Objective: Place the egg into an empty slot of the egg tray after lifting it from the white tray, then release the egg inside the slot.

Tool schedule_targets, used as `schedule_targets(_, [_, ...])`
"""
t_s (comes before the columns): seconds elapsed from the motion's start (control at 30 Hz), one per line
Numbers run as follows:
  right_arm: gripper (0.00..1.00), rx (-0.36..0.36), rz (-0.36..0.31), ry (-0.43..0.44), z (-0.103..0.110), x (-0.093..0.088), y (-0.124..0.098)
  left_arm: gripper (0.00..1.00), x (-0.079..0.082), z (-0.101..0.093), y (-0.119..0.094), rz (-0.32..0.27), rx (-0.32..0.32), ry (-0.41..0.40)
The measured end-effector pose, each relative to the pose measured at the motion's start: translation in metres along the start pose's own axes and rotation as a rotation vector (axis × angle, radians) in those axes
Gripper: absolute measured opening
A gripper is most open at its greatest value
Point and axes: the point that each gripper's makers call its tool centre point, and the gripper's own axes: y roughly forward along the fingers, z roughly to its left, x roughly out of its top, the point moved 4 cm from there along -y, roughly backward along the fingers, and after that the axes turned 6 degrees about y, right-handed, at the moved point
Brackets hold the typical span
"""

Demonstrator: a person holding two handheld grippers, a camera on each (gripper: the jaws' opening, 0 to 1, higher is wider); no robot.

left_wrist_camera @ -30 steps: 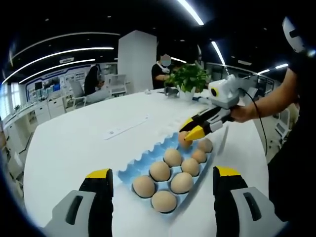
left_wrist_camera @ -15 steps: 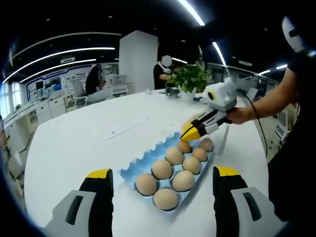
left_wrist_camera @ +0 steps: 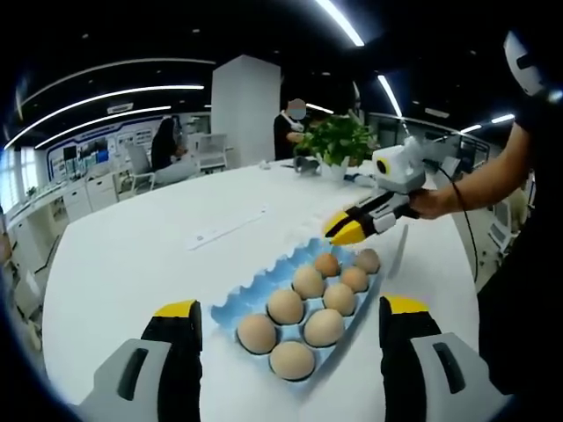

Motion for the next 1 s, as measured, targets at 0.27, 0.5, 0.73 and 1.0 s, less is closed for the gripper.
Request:
schedule_targets(0.27, [0.20, -0.125, -0.069, 0.067, -0.039, -0.007, -0.044, 0.82, 0.004, -0.002, 0.005, -0.004, 0.000, 0.002])
schedule_targets(0.5, [0.21, -0.239, -0.058, 0.096, -0.070, -0.026, -0.086, 0.82, 0.007, -0.008, 0.011, -0.005, -0.005, 0.006])
schedule_targets(0.73, [0.24, -0.439, -0.091, 0.097, -0.115, -0.033, -0.134, 0.82, 0.007, -0.011, 0.013, 0.002, 0.000, 0.006])
schedule_targets(1.0, [0.27, -0.649, -0.138, 0.134, -0.163, -0.038, -0.183, 0.83, 0.009, -0.014, 0.016, 0.005, 0.008, 0.006])
